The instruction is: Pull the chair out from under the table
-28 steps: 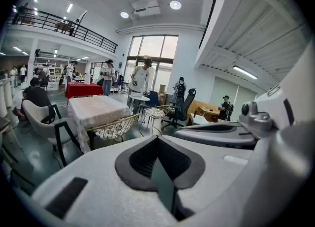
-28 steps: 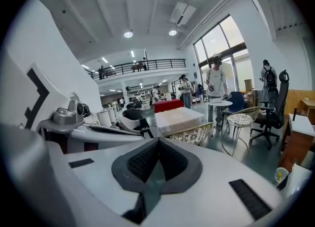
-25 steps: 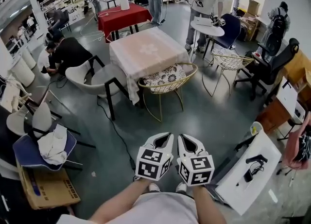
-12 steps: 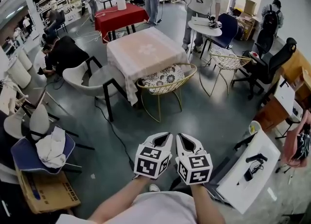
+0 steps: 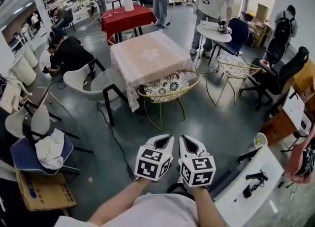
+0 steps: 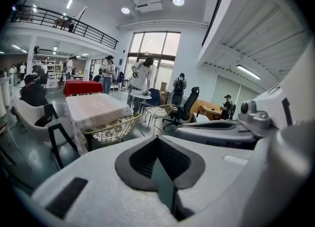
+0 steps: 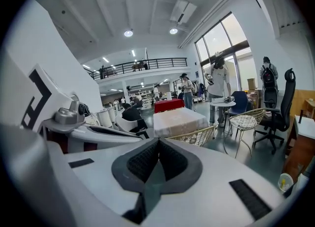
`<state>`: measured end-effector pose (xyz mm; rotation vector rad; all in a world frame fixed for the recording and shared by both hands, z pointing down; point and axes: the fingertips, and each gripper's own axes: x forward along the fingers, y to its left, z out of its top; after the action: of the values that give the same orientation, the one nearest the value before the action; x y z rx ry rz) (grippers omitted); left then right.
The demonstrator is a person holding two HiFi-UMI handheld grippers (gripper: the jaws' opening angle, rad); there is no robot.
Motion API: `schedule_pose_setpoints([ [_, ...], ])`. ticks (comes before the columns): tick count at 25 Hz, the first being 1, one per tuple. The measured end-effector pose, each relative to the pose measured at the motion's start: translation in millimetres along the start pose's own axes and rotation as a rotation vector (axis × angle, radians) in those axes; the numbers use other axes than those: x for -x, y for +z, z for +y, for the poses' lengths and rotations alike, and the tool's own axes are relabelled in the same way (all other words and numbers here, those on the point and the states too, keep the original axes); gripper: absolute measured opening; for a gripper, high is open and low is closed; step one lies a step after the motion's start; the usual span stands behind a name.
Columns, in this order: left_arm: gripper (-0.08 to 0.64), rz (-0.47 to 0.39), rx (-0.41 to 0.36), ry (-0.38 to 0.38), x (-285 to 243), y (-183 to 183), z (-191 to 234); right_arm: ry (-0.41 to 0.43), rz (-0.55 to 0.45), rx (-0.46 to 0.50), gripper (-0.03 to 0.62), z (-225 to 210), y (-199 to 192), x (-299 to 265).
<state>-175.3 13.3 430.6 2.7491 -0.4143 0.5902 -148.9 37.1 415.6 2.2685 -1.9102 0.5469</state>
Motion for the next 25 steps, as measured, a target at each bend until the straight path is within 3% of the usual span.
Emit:
schedule_pose_setpoints([
  [16,0.003,0.036,0.033,0.081,-133.5,42.5,-19.7,0.075,0.042,-0.015,0.003,-136.7,17.4,-46.4],
  [25,0.003,0.051,0.040,0.113,-176.9,54.6,-27.5,0.099,0.060,-0.038,0.003,-186.7,18.9,-62.4],
])
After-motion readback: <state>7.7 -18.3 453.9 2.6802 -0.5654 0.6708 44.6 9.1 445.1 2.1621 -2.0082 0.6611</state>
